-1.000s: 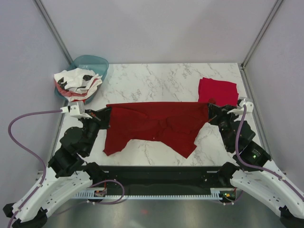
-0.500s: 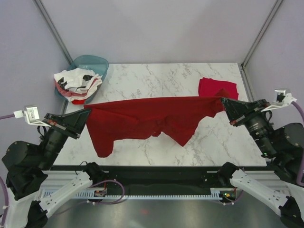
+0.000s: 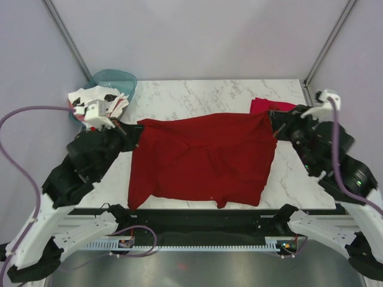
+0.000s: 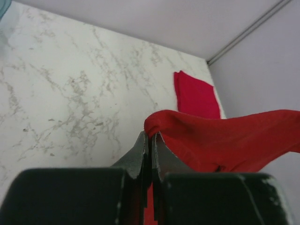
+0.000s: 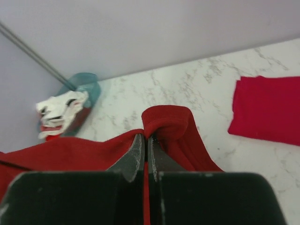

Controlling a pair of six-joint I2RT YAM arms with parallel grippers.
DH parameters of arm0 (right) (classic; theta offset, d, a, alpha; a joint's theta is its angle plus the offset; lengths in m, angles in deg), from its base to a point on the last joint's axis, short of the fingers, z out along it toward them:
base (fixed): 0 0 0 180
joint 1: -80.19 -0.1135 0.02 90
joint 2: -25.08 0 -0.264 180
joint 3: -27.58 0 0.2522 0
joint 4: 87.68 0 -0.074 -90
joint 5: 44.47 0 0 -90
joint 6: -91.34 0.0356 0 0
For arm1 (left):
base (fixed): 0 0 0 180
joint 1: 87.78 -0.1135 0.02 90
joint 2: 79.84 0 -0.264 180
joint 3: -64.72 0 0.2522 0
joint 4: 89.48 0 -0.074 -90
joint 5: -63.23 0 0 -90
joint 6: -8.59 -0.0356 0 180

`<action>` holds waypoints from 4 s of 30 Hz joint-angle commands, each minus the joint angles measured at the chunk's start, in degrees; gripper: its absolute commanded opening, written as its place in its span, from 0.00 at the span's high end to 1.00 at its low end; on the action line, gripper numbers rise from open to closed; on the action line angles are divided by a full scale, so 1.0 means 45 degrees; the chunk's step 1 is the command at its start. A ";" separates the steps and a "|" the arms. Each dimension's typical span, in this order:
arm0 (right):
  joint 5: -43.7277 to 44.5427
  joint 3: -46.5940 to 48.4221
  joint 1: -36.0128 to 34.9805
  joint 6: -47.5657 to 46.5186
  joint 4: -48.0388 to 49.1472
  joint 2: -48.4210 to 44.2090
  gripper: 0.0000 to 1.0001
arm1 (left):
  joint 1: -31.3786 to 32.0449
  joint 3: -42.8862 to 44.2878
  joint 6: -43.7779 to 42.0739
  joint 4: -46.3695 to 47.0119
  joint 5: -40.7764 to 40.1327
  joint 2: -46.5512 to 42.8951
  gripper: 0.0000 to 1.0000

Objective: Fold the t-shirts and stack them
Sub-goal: Flatten the tshirt out

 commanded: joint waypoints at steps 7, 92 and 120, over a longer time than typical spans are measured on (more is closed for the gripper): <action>0.4073 -0.2156 0.0557 -0.0033 0.3081 0.5044 1.00 | -0.2301 0.0586 0.0194 0.1120 -0.0668 0.6337 0.98; -0.1652 -0.2761 0.8197 0.1434 0.7459 1.3527 0.44 | -0.3985 -0.7246 -0.0917 0.8700 0.4024 0.5247 0.05; -0.2609 -0.6573 0.4367 0.1277 0.8281 1.0204 0.38 | -0.3478 -0.4670 -0.2966 0.7686 0.3913 1.0070 0.21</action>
